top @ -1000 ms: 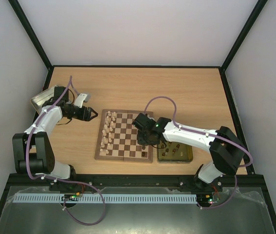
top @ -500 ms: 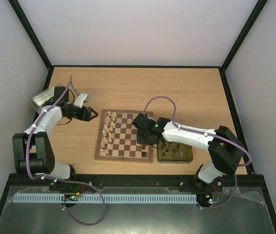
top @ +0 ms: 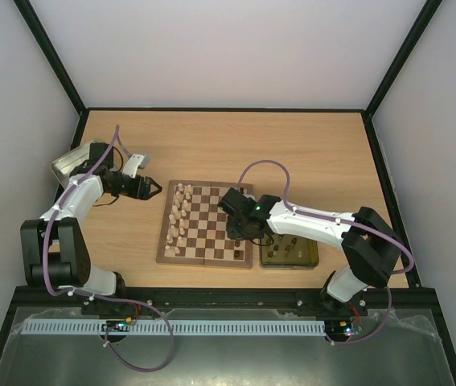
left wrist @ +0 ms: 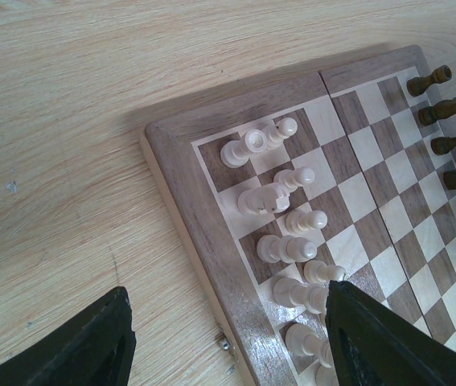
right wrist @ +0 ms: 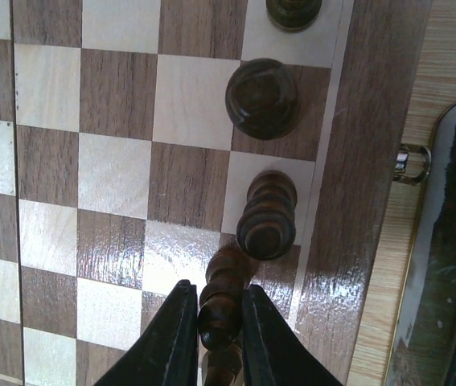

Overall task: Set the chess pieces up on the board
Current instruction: Adjust the chess piece on the chessboard.

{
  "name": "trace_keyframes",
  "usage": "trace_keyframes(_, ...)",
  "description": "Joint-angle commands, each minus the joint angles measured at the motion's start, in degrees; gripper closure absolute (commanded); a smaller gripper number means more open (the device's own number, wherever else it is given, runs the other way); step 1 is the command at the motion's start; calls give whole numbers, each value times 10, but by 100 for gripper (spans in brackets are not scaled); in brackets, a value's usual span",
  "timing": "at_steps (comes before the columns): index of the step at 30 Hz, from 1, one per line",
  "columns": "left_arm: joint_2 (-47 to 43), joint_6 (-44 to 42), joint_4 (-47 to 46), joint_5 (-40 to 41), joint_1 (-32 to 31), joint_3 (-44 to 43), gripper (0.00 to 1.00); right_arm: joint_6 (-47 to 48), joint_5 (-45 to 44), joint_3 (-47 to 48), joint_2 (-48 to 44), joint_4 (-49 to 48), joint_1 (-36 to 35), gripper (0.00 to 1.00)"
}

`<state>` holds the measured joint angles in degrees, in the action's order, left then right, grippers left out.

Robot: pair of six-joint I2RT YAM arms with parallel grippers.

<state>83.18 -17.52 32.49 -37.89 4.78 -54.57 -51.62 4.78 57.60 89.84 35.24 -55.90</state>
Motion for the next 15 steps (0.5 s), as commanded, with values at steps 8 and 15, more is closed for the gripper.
trace_keyframes(8, 0, -3, 3, -1, -1, 5, 34, 6, -33, 1, -9, 26, -2, 87)
trace_keyframes(15, -1, -3, 3, -1, -1, 5, 34, 3, -39, 0, -20, 35, -2, 87)
